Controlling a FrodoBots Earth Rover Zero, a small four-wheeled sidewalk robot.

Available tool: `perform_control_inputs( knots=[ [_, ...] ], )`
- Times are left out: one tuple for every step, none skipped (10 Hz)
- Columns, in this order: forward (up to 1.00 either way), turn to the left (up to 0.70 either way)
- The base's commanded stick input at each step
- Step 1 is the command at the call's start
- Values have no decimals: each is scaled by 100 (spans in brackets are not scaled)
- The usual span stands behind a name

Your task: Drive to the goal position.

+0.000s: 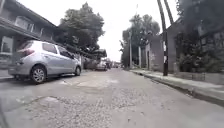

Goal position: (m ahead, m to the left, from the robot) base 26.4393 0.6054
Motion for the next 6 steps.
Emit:
perform_control_inputs(
  knots=[
    [70,0],
    [70,0],
    [70,-3],
    [70,-32],
    [70,-35],
    [70,-35]
  ],
)
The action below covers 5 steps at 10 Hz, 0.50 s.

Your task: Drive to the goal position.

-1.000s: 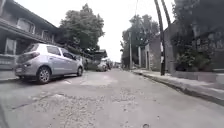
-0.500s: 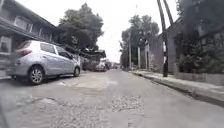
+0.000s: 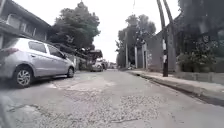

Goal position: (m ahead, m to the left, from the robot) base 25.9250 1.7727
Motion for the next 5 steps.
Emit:
perform_control_inputs(
  knots=[
    [70,-35],
    [70,0],
    [70,0],
    [70,0],
    [70,0]
  ],
)
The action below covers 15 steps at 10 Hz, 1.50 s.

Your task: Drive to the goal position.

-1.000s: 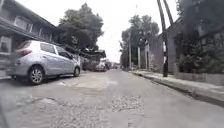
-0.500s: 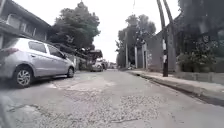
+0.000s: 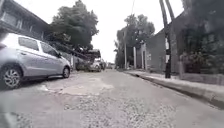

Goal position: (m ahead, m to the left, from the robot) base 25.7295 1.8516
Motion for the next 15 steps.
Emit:
perform_control_inputs(
  knots=[
    [70,0],
    [70,0],
    [70,0],
    [70,0],
    [70,0],
    [70,0],
    [70,0],
    [70,0],
    [70,0],
    [70,-13],
    [70,-24],
    [70,-7],
    [70,0],
    [70,0],
    [70,0]
  ],
)
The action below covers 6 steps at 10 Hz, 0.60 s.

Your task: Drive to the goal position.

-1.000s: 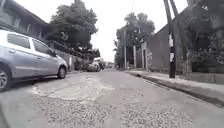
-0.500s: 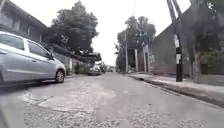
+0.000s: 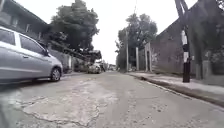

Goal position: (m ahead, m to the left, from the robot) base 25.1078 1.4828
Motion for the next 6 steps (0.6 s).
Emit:
perform_control_inputs(
  knots=[
    [70,0],
    [70,0],
    [70,0],
    [70,0],
    [70,0],
    [70,0]
  ],
)
